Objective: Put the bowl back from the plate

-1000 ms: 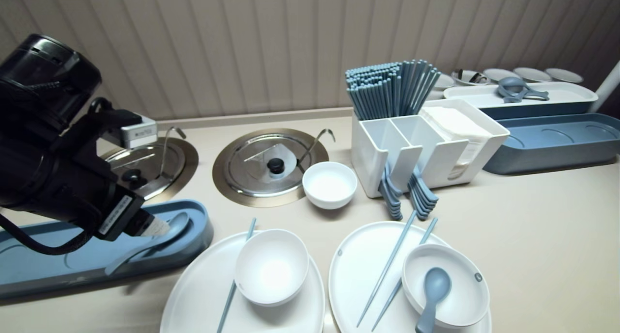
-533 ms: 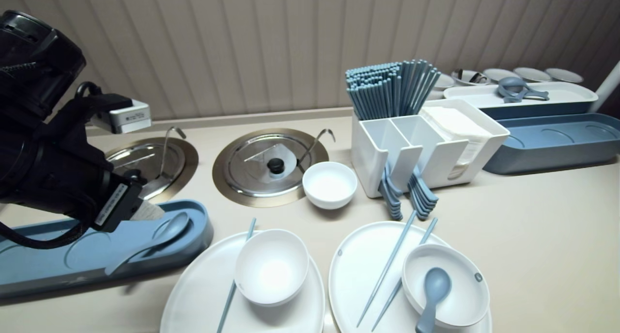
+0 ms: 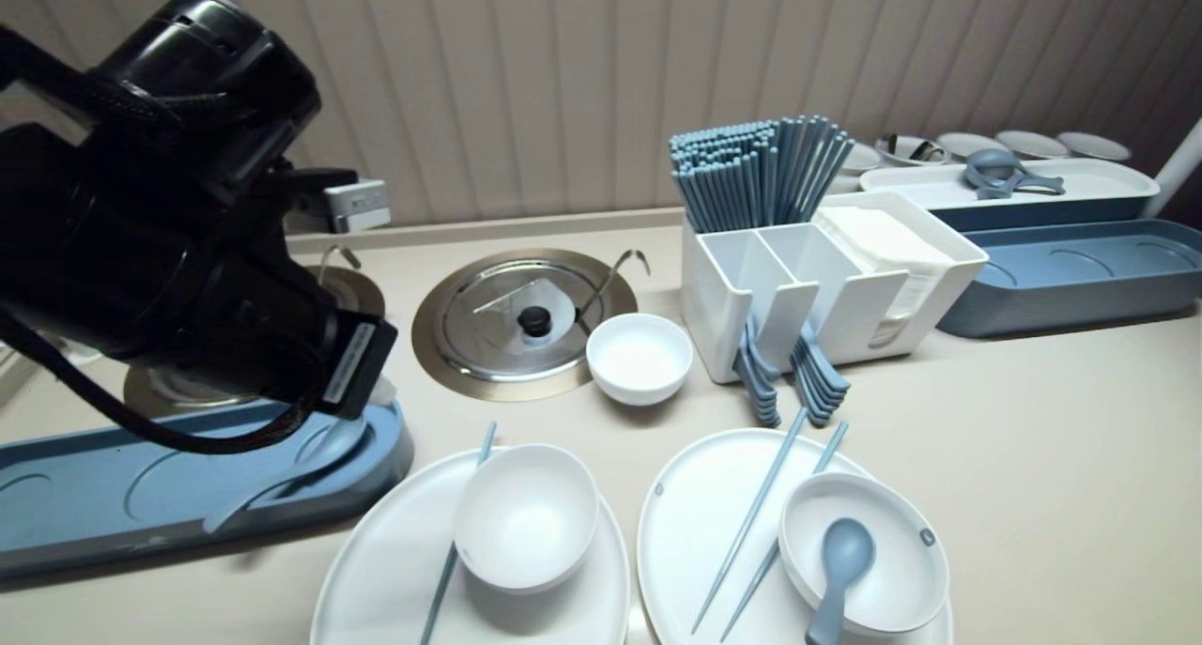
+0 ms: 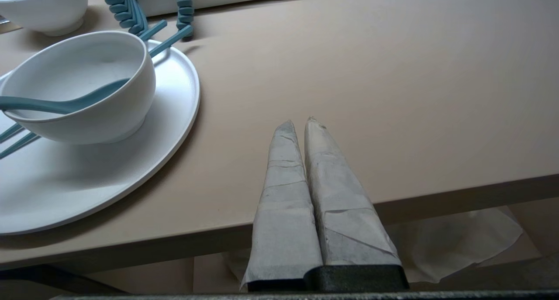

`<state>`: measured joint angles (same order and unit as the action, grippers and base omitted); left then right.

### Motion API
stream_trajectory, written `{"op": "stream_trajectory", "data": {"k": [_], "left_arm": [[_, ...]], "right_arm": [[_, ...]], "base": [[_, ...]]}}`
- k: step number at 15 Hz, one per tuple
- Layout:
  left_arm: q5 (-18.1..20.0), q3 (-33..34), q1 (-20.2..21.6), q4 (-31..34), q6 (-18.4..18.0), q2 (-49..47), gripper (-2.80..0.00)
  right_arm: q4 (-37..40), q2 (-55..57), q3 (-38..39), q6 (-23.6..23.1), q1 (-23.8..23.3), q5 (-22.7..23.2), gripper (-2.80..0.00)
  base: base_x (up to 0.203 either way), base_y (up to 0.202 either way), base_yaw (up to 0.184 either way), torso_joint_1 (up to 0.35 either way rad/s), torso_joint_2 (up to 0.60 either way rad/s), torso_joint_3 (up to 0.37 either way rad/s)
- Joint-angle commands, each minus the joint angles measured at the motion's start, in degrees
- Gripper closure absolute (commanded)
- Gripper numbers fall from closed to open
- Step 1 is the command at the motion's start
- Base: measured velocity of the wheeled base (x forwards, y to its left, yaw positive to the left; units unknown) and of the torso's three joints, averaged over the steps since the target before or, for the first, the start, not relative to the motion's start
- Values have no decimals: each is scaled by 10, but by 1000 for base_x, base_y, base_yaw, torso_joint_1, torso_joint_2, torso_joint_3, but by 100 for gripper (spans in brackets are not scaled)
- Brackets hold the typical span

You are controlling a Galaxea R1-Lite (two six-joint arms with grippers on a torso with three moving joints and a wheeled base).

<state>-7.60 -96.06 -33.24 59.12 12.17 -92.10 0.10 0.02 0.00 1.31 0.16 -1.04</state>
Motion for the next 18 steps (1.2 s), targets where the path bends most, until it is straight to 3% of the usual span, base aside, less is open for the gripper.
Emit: {"op": "stream_trajectory", "data": {"k": [1, 4, 8, 9, 18], "left_arm": [[-1, -59, -23, 44, 58, -74, 0], [5, -143, -31, 155, 121, -147, 0], [11, -148, -33, 169, 133, -164, 0], [11, -148, -33, 169, 133, -164, -280], [24, -122, -28, 167, 115, -194, -280]], "right_arm": [[0, 0, 0, 0, 0, 0, 0], [0, 0, 0, 0, 0, 0, 0], [0, 0, 0, -1, 0, 0, 0], [0, 0, 0, -1, 0, 0, 0], [0, 1, 0, -1, 0, 1, 0]], "base": [[0, 0, 0, 0, 0, 0], [0, 0, 0, 0, 0, 0], [0, 0, 0, 0, 0, 0], [0, 0, 0, 0, 0, 0], [0, 0, 0, 0, 0, 0]]}}
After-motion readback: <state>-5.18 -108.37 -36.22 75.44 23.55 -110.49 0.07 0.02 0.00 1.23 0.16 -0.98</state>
